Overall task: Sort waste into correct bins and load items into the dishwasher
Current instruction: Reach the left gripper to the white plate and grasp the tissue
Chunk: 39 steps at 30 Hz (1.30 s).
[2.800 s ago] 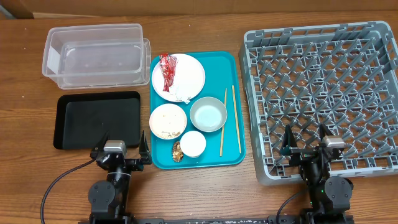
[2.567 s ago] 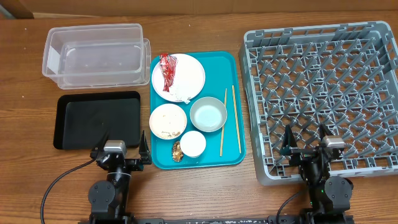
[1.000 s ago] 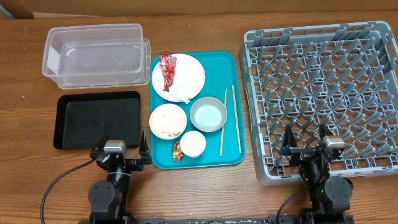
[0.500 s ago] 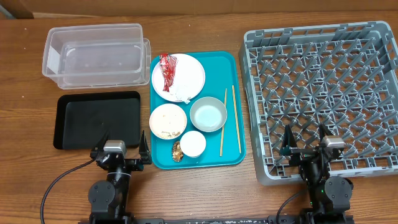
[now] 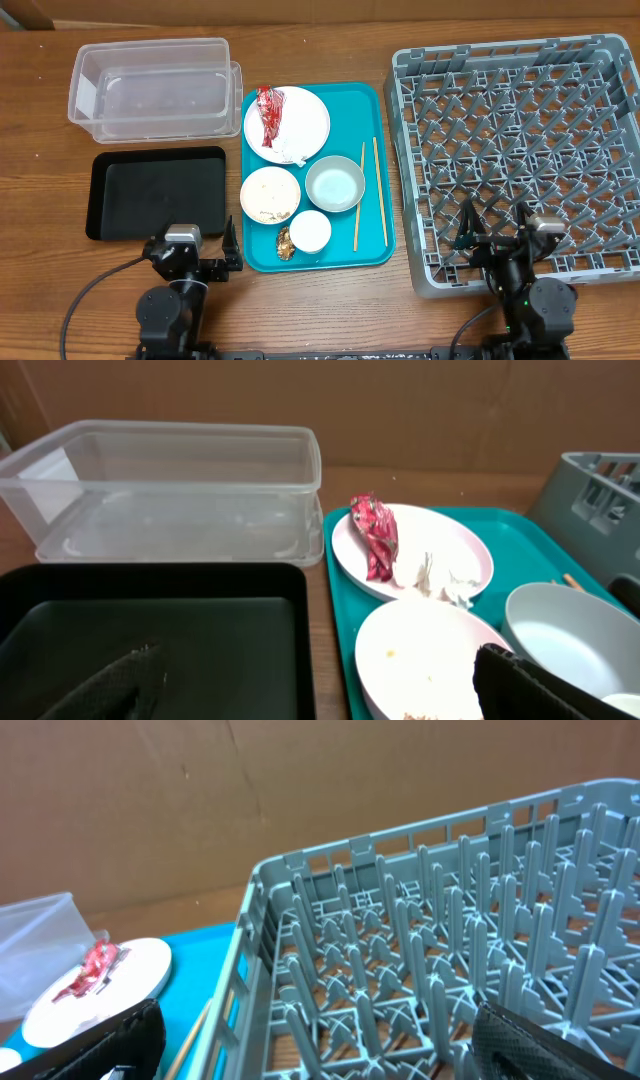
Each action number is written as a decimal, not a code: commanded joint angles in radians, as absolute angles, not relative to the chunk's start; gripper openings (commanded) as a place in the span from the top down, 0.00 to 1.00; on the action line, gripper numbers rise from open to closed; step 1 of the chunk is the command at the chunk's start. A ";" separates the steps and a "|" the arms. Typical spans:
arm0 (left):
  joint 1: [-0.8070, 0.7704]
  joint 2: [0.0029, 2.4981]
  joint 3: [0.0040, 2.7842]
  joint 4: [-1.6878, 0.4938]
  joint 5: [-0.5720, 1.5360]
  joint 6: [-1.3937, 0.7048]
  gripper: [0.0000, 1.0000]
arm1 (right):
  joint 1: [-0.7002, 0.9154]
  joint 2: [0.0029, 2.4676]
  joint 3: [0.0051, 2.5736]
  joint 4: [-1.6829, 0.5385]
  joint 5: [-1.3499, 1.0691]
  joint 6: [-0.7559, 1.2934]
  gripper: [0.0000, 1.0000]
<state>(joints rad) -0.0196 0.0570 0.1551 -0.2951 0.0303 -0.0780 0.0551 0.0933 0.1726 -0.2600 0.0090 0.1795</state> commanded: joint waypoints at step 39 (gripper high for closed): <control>-0.136 1.432 1.338 -0.807 0.218 -0.173 0.00 | 0.060 1.063 1.127 -1.114 0.010 0.210 0.00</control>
<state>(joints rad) -0.0738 1.3518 1.3178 -0.8616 0.2230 -0.1413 0.0551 1.0718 1.0988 -1.1187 -0.0025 0.2089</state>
